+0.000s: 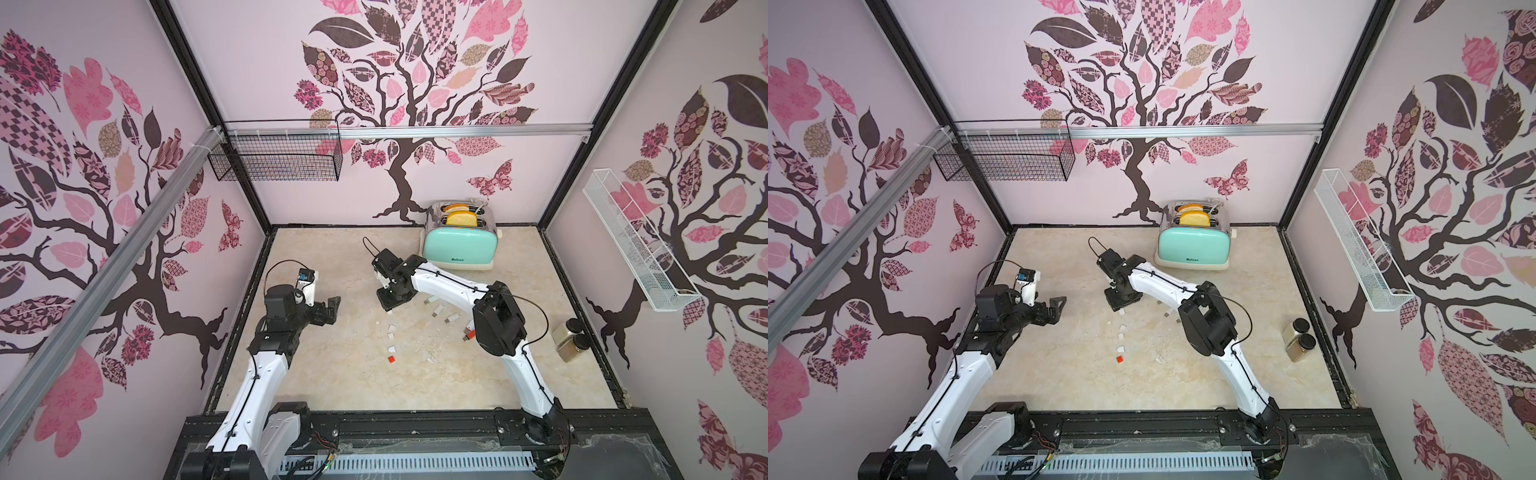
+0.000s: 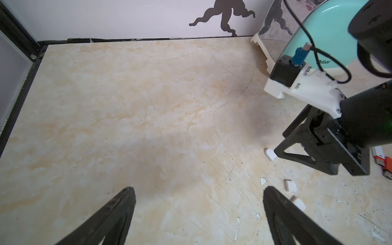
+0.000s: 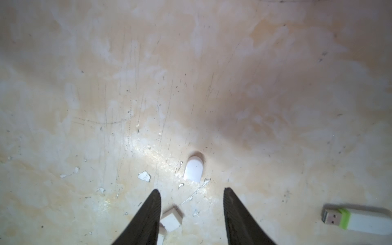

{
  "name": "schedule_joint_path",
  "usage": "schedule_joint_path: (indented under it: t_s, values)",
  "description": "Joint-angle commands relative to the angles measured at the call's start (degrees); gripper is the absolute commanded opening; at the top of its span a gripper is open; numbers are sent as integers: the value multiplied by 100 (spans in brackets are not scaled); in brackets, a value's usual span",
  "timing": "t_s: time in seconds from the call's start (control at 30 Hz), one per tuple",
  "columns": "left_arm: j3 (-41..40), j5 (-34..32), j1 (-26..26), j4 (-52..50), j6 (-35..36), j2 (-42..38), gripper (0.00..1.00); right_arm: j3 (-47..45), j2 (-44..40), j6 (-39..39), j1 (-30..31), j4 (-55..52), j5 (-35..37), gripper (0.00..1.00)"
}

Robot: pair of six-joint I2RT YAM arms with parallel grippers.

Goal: Close the usb drive cover
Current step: Pick up the cover from the center of the board.

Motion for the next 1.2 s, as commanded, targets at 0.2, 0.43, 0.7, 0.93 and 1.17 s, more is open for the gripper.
schedule_joint_path:
  t_s: [0.2, 0.43, 0.7, 0.93, 1.17]
  values:
    - [39, -16, -69, 48, -51, -41, 98, 746, 535, 1233, 150, -905, 532, 49]
    - [31, -25, -104, 60, -44, -42, 98, 902, 728, 1544, 170, -1044, 550, 48]
    - [32, -32, -154, 55, -54, -76, 98, 1039, 967, 1597, 171, -1004, 472, 46]
    - [41, -23, -189, 53, -64, -42, 98, 1144, 1040, 1570, 168, -1016, 382, 43]
    - [13, -15, -201, 70, -37, -12, 98, 1081, 1279, 1510, 173, -1025, 355, 35]
